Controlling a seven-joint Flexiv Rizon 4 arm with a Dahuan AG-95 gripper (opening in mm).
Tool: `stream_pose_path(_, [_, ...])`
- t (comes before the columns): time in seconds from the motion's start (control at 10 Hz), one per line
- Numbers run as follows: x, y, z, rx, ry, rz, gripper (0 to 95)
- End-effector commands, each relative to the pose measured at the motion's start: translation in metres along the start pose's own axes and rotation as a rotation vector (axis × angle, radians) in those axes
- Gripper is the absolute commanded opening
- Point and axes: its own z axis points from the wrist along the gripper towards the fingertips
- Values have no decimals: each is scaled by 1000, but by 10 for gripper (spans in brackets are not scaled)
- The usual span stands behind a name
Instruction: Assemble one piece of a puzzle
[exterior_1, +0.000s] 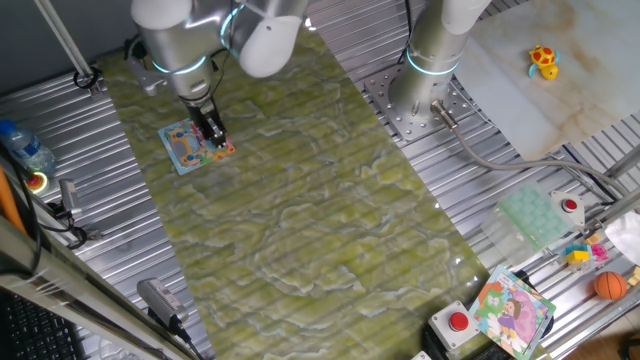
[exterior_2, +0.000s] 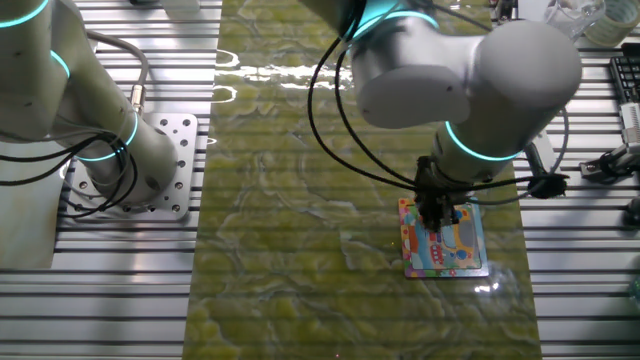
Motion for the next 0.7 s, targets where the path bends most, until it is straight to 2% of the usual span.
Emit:
stream_pose_path(0.1, [2, 0, 4, -3, -10, 83, 0])
stream_pose_path(0.2, [5, 0, 5, -7, -5, 117, 0])
stream_pose_path(0.4, [12, 1, 8, -4, -11, 113, 0])
stream_pose_path(0.7, [14, 2, 10, -4, -10, 117, 0])
